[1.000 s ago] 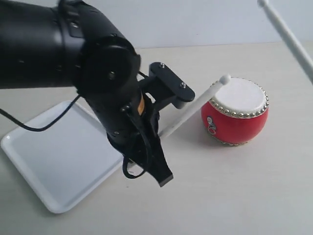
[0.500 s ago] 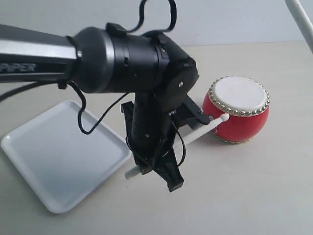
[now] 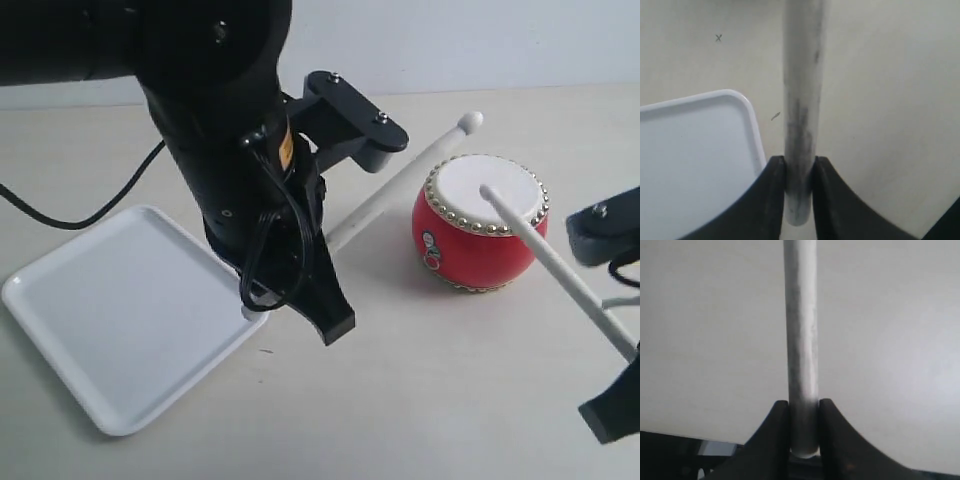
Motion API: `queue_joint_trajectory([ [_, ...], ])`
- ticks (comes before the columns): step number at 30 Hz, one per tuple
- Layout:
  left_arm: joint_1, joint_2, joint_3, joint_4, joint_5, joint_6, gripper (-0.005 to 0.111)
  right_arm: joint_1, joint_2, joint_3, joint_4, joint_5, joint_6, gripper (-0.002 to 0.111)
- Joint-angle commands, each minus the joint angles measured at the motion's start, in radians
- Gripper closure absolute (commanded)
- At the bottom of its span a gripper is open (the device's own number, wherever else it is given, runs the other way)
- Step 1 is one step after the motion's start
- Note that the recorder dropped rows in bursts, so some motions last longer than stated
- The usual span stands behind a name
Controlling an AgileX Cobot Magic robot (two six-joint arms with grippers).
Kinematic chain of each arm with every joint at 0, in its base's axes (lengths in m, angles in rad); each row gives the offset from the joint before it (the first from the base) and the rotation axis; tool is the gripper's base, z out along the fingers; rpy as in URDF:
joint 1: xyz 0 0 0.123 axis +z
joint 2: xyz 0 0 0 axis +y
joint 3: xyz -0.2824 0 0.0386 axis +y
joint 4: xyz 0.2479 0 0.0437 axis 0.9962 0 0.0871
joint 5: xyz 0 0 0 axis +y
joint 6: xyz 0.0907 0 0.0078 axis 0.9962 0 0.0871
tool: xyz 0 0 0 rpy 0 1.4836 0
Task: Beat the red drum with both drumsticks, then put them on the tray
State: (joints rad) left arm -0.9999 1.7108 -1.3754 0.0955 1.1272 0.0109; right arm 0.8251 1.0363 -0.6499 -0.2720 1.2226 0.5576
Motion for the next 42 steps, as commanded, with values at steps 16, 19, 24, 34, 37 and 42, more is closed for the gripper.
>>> queue_joint_trajectory([
  [16, 0.105, 0.485, -0.397, -0.033, 0.094, 0.131, 0.107, -0.001, -0.348, -0.192, -0.060, -0.002, 0.057, 0.108],
  [19, 0.115, 0.432, -0.394, -0.038, 0.094, 0.121, 0.107, -0.001, -0.331, -0.192, -0.079, -0.002, 0.064, 0.108],
  [24, 0.157, 0.221, -0.296, -0.051, 0.094, 0.119, 0.107, -0.001, -0.185, -0.170, -0.086, -0.002, 0.053, 0.108],
  [34, 0.211, -0.060, 0.074, -0.056, 0.040, 0.127, 0.107, -0.001, 0.212, -0.116, -0.107, -0.002, -0.058, 0.108],
  [37, 0.199, -0.024, 0.062, -0.096, -0.005, 0.170, 0.107, -0.001, 0.031, -0.201, -0.171, -0.002, -0.013, 0.108],
  [42, 0.154, 0.115, -0.011, -0.096, 0.025, 0.193, 0.107, -0.001, -0.211, -0.254, -0.192, -0.002, 0.033, 0.108],
])
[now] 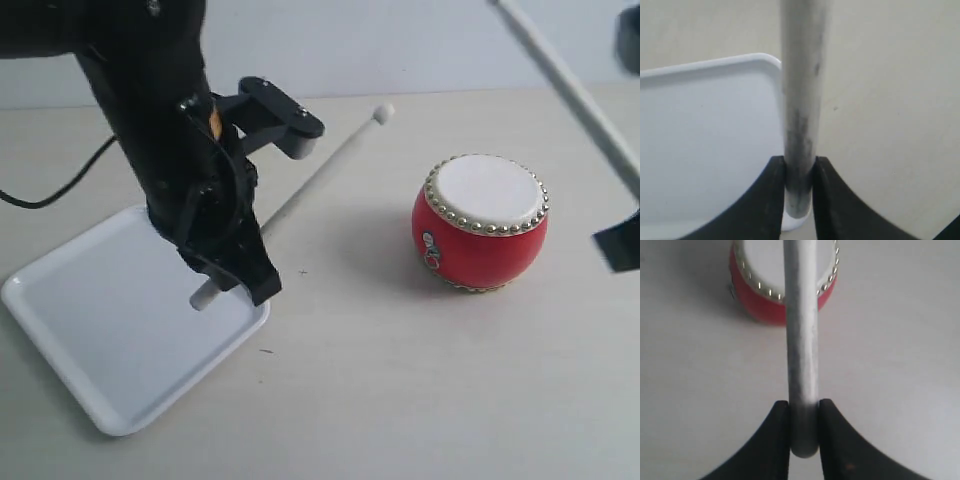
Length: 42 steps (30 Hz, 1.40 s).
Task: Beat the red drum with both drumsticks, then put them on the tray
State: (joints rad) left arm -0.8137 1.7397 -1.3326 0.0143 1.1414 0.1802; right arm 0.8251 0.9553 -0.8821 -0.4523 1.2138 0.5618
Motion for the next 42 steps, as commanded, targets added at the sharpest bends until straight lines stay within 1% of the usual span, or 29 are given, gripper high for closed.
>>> queue_joint_trajectory([
  [1, -0.043, 0.119, -0.077, -0.014, 0.024, 0.024, 0.107, -0.001, -0.158, -0.022, -0.003, 0.007, 0.034, 0.108],
  [3, -0.065, 0.187, -0.129, -0.008, 0.050, 0.030, 0.107, -0.001, -0.195, -0.022, 0.019, 0.007, 0.035, 0.108],
  [5, -0.098, 0.293, -0.232, 0.000, 0.080, 0.048, 0.107, -0.001, -0.223, -0.022, 0.038, 0.007, 0.035, 0.108],
  [8, -0.111, 0.393, -0.346, 0.003, 0.080, 0.044, 0.107, -0.001, -0.223, -0.022, 0.041, 0.007, 0.035, 0.108],
  [10, -0.111, 0.427, -0.388, 0.003, 0.080, 0.020, 0.107, -0.001, -0.223, -0.022, 0.042, 0.007, 0.028, 0.108],
  [20, -0.081, 0.385, -0.400, 0.025, 0.080, 0.011, 0.107, -0.001, -0.221, -0.022, 0.043, 0.007, 0.008, 0.108],
  [23, -0.067, 0.321, -0.385, 0.022, 0.080, -0.002, 0.107, -0.001, -0.206, -0.022, 0.056, 0.007, 0.002, 0.108],
  [26, -0.026, 0.202, -0.314, 0.001, 0.080, -0.031, 0.107, -0.001, -0.151, -0.022, 0.112, 0.007, -0.052, 0.108],
  [27, 0.004, 0.136, -0.252, -0.014, 0.080, -0.046, 0.107, -0.001, -0.125, -0.022, 0.137, 0.007, -0.070, 0.108],
  [29, 0.059, 0.034, -0.125, -0.037, 0.029, -0.063, 0.107, -0.001, -0.076, -0.022, 0.174, 0.007, -0.088, 0.108],
  [33, 0.215, -0.267, 0.209, -0.053, -0.132, -0.101, 0.107, -0.001, 0.011, -0.022, 0.220, -0.091, -0.127, 0.108],
  [34, 0.251, -0.346, 0.271, -0.056, -0.161, -0.111, 0.107, -0.001, 0.036, -0.022, 0.245, -0.128, -0.148, 0.108],
  [36, 0.345, -0.493, 0.405, -0.088, -0.210, -0.111, 0.107, -0.001, 0.095, -0.022, 0.316, -0.203, -0.219, 0.108],
  [38, 0.416, -0.599, 0.496, -0.137, -0.215, -0.097, 0.107, -0.001, 0.198, -0.039, 0.430, -0.248, -0.335, 0.108],
  [40, 0.458, -0.684, 0.580, -0.204, -0.221, -0.073, 0.107, -0.001, 0.331, -0.078, 0.517, -0.255, -0.436, 0.108],
  [42, 0.469, -0.761, 0.645, -0.257, -0.244, -0.073, 0.107, 0.001, 0.456, -0.145, 0.571, -0.255, -0.514, 0.108],
])
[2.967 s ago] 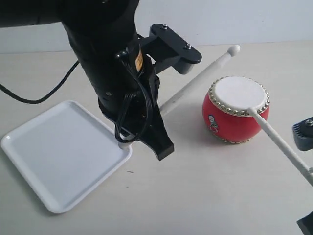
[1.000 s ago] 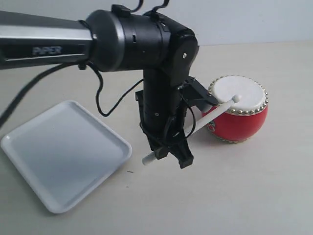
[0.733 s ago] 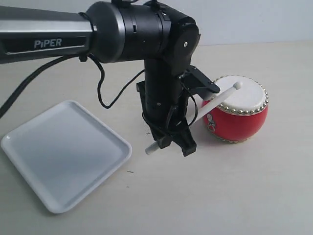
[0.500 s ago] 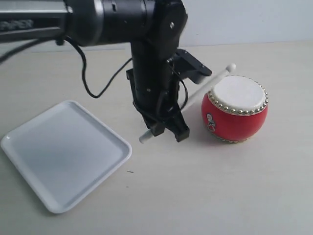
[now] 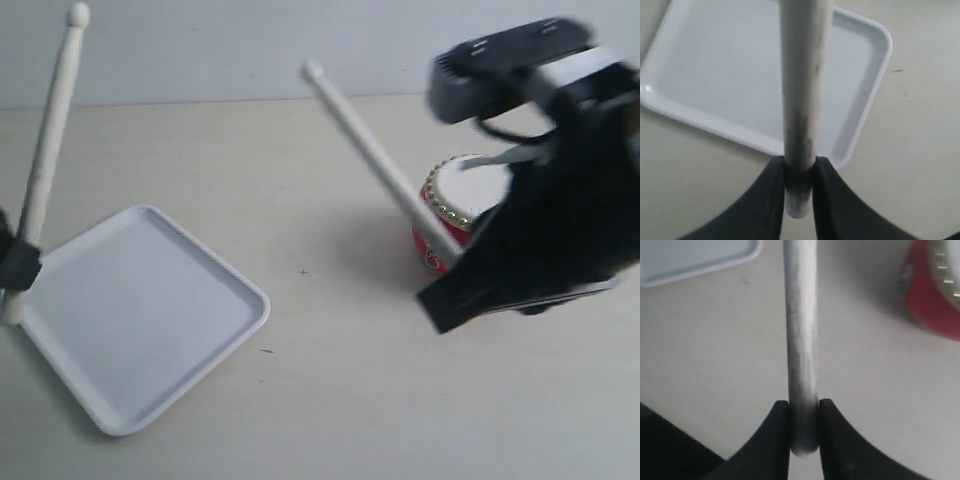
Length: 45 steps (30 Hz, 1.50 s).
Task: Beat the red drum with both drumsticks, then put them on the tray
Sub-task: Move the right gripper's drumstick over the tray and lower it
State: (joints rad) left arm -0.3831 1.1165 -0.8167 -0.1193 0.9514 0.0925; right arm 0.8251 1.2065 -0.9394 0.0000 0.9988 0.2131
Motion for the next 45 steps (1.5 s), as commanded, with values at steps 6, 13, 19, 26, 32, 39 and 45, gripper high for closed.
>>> queue_joint_trajectory([
  [6, 0.038, -0.270, 0.226, -0.133, -0.079, -0.083, 0.107, 0.001, 0.522, -0.349, 0.180, 0.018, -0.303, 0.108],
  [13, 0.102, -0.324, 0.265, -0.097, -0.074, -0.166, 0.107, 0.001, 0.746, -0.591, 0.176, 0.076, -0.434, 0.108],
  [19, 0.175, -0.324, 0.267, -0.102, -0.077, -0.193, 0.107, 0.001, 0.880, -0.718, 0.172, 0.076, -0.499, 0.108],
  [26, 0.214, -0.324, 0.267, -0.095, -0.074, -0.201, 0.107, 0.001, 0.960, -0.743, 0.174, 0.053, -0.518, 0.108],
  [32, 0.214, -0.324, 0.267, -0.095, -0.074, -0.203, 0.107, 0.001, 0.984, -0.743, 0.201, -0.029, -0.472, 0.108],
  [39, 0.214, -0.324, 0.267, -0.087, -0.070, -0.203, 0.107, 0.001, 0.996, -0.743, 0.180, -0.041, -0.450, 0.108],
  [45, 0.214, -0.324, 0.267, -0.073, -0.057, -0.203, 0.107, 0.001, 1.010, -0.743, 0.151, -0.041, -0.364, 0.108],
])
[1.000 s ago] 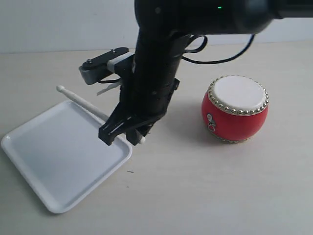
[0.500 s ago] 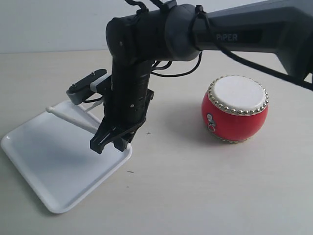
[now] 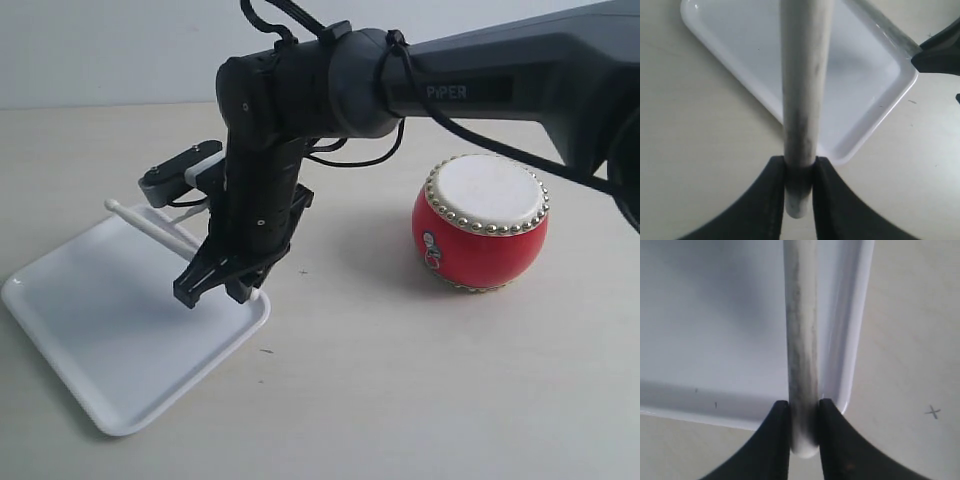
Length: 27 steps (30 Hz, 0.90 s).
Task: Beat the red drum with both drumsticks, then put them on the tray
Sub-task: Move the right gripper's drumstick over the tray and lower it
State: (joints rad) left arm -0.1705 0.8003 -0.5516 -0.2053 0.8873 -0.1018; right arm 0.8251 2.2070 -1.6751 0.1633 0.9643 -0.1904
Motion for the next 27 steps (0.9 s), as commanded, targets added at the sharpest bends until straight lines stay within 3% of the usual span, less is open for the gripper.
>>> queue_joint_trajectory([
  [1, 0.002, -0.008, 0.002, 0.013, 0.007, -0.008, 0.107, 0.001, 0.013, -0.008, -0.003, -0.006, 0.039, 0.108],
  [27, 0.002, -0.008, 0.002, 0.014, 0.007, -0.004, 0.107, 0.001, 0.060, -0.008, 0.009, -0.025, 0.064, 0.105],
])
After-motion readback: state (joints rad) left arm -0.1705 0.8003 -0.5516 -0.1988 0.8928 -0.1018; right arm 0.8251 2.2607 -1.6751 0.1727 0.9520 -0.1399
